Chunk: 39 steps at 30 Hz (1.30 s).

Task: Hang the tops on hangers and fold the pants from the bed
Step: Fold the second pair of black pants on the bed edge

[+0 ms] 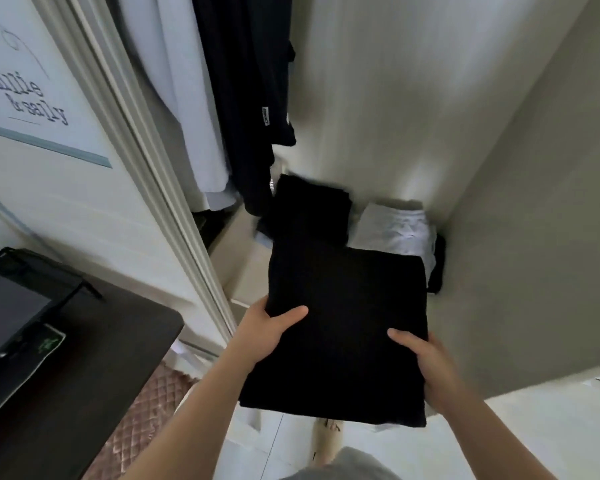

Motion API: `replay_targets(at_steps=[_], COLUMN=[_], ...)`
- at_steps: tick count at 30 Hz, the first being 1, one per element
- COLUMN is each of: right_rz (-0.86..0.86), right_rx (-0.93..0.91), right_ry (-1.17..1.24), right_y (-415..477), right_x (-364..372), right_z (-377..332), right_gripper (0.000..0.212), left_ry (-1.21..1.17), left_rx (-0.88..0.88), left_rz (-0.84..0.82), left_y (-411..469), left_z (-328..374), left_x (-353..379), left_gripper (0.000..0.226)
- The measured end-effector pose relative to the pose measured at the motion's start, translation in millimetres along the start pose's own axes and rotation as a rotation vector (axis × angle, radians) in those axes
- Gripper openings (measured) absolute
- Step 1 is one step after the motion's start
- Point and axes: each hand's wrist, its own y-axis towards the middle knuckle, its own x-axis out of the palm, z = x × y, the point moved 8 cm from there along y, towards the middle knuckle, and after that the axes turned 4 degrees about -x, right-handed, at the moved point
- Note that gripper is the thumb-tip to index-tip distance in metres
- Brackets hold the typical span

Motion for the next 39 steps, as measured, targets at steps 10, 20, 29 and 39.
replay_targets(at_steps=[10, 20, 29, 39], right_rz=[0.111, 0.176, 0.128, 0.104], right_rx=[0.040, 0.043, 0.002, 0.045], right_ry=[0.135, 0.234, 0.260, 0.282], right_y=[94.0, 186.8, 337.7, 465.0], right_x=[0.5, 8.3, 43.7, 79.7], right_z=[-17.9, -27.9, -62.3, -48.8], right_gripper=[0.046, 0.056, 0.043, 0.038], left_ry=[0.035, 0.112, 0.246, 0.380], left_rx=[-0.136, -0.148, 0.034, 0.237], left_rz=[-0.063, -0.254, 0.026, 0.337], left_y=[121.1, 257.2, 408.9, 500.6], left_z=[31.8, 52.7, 83.0, 97.6], left_x=[27.5, 38.1, 4.2, -26.3], left_gripper=[0.041, 0.053, 0.031, 0.047])
